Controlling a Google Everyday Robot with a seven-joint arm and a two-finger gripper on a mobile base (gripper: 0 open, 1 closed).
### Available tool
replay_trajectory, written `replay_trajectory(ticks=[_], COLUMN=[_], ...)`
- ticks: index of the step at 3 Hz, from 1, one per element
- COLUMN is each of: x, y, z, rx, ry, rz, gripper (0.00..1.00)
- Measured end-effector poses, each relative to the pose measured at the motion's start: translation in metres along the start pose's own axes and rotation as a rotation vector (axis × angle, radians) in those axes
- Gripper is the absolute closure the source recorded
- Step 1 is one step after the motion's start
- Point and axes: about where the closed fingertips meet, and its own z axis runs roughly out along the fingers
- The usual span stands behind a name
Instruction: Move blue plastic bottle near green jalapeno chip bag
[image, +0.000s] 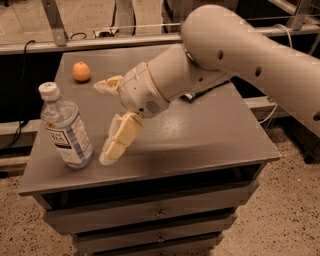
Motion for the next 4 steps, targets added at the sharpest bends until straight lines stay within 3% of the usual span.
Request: replay_trajectory(ticks=[3, 4], x=[-0.027, -0.031], y=[0.002, 0.004], z=[0.067, 0.079], rx=[-0.062, -0.070], ry=[-0.167, -0.192], rz=[0.026, 0.040], gripper=[0.00, 0.18])
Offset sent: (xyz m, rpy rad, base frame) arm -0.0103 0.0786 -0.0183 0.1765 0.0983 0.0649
